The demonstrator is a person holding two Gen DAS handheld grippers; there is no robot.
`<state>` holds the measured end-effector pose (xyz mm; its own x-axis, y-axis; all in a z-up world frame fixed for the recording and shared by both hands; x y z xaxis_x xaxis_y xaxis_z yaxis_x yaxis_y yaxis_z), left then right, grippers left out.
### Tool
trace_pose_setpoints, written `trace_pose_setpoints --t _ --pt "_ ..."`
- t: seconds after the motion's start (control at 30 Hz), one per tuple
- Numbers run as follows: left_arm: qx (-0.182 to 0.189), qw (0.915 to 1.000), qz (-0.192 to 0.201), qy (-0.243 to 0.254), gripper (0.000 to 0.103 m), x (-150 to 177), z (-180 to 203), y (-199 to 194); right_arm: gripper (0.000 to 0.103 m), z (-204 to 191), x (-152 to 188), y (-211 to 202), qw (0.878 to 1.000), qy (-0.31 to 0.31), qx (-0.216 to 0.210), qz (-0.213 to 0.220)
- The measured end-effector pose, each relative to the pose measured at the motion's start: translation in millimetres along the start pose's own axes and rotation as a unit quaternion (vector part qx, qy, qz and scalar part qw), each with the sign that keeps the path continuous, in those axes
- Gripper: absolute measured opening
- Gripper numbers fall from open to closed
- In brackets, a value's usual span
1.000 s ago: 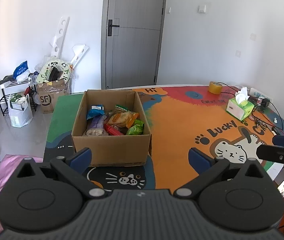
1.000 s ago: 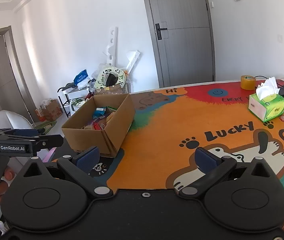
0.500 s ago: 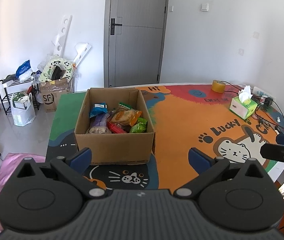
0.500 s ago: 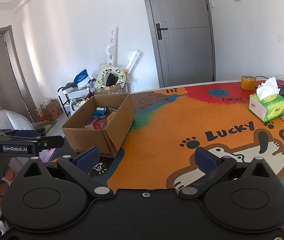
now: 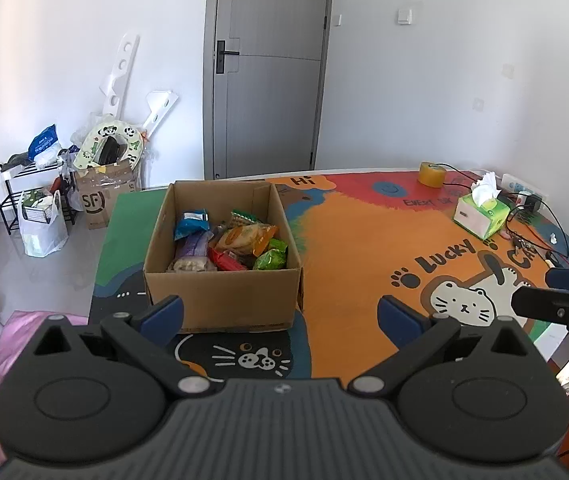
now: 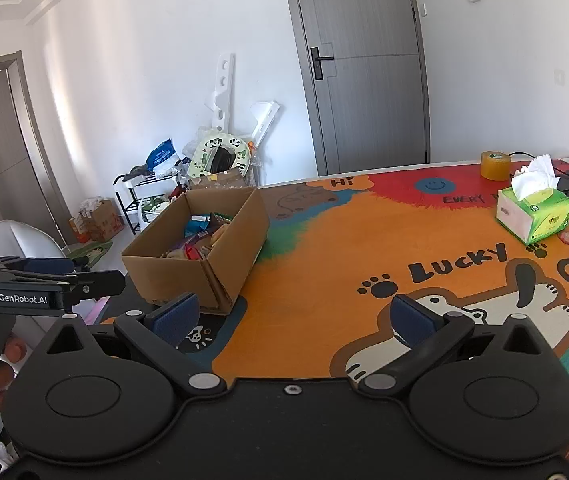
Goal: Organize snacks
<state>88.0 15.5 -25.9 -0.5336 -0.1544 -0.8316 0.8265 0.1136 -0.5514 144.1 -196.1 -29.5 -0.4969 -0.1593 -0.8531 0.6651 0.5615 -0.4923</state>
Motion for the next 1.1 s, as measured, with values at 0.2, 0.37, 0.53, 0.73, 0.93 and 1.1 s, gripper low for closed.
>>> trace_pose_setpoints --t 0.2,0.37,0.53,0.73,0.93,1.1 --pt "0.001 1.0000 0.000 -0.001 0.102 -1 0 0 0.103 5 -1 1 1.000 0.001 0.003 0.000" --pt "0.001 1.0000 0.001 0.000 0.102 -1 1 -1 0.103 7 -1 0 1.000 0.005 0.007 0.002" --pt "0.003 1.0000 0.001 -0.002 0.102 -2 1 -2 0.103 9 -1 -1 1.000 0.007 0.009 0.003" --pt "0.003 1.0000 0.004 -0.001 0.102 -2 2 -5 0.103 10 -2 -2 1.000 0.007 0.012 0.005" --pt "0.005 1.0000 0.004 0.003 0.102 -2 3 -6 0.103 12 -3 -4 1.000 0.011 0.018 0.008" --pt "0.003 1.0000 0.003 0.002 0.102 -2 2 -5 0.103 13 -4 -4 0.999 0.010 0.032 0.010"
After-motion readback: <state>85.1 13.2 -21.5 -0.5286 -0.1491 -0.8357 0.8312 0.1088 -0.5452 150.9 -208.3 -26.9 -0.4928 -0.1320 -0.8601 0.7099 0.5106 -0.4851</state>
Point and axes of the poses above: each gripper's, at about its wrist camera, not at the fingertips, and y roughly the way its jaws point, z to its right, x to its underside, the point moved 9 cm from there along y, roughly the way its jaws point, and after that the axes turned 1 degree about -y, right-handed, at the moved point
